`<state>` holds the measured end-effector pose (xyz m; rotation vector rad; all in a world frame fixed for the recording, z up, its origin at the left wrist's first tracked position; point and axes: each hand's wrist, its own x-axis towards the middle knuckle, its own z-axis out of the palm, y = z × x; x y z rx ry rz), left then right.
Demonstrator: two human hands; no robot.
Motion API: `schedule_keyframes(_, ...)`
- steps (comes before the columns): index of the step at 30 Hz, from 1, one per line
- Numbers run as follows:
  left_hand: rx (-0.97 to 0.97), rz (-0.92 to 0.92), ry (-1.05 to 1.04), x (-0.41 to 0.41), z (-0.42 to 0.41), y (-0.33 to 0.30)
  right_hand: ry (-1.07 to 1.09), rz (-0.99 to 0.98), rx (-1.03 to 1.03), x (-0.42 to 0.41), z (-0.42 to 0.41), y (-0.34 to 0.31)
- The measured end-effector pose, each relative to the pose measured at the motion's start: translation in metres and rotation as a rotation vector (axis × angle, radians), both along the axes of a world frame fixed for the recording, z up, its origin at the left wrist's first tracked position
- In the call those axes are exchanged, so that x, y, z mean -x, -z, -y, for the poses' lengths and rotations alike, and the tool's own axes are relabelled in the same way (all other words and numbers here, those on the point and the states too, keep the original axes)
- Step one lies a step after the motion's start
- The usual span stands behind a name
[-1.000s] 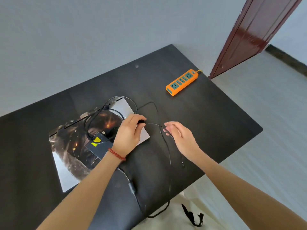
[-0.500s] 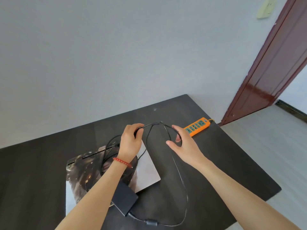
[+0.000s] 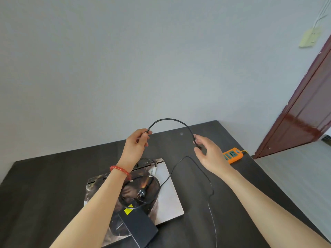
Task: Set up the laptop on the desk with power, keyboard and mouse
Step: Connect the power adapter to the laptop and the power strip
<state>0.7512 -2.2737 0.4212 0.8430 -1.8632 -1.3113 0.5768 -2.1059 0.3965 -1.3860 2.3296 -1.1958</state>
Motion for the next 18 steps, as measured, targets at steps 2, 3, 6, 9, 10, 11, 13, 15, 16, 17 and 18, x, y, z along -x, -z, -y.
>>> schedule_keyframes(2, -0.059, -0.074, 0.026, -0.002, 0.000, -0.003, -0.104, 0.170, -0.029, -0.009, 0.014, -0.007)
schedule_keyframes(3, -0.078, -0.103, 0.023, -0.003, -0.001, -0.004, -0.129, 0.209, -0.042, -0.013, 0.021, -0.007)
schedule_keyframes(6, -0.116, -0.151, -0.067, -0.011, 0.004, -0.006, -0.075, 0.120, -0.089, -0.020, 0.041, -0.008)
schedule_keyframes(9, -0.119, -0.111, -0.157, -0.023, 0.015, -0.002, -0.006, 0.128, -0.133, -0.017, 0.051, -0.006)
schedule_keyframes(10, -0.108, -0.087, -0.174, -0.028, 0.019, 0.001, 0.006, 0.163, -0.164, -0.017, 0.056, -0.006)
schedule_keyframes(11, -0.088, -0.052, -0.180, -0.032, 0.022, 0.004, 0.024, 0.179, -0.205, -0.016, 0.059, -0.006)
schedule_keyframes(13, -0.047, 0.021, -0.184, -0.038, 0.026, 0.011, 0.064, 0.089, -0.317, -0.014, 0.066, -0.003)
schedule_keyframes(15, -0.041, 0.075, -0.188, -0.046, 0.032, 0.019, 0.095, 0.007, -0.338, -0.016, 0.076, 0.001)
schedule_keyframes(16, -0.027, 0.103, -0.187, -0.050, 0.036, 0.022, 0.091, 0.052, -0.276, -0.017, 0.083, 0.004)
schedule_keyframes(17, -0.001, 0.139, -0.176, -0.055, 0.040, 0.026, 0.084, 0.169, -0.184, -0.018, 0.090, 0.007)
schedule_keyframes(18, 0.023, 0.181, -0.154, -0.059, 0.043, 0.030, 0.089, 0.321, -0.099, -0.019, 0.098, 0.010)
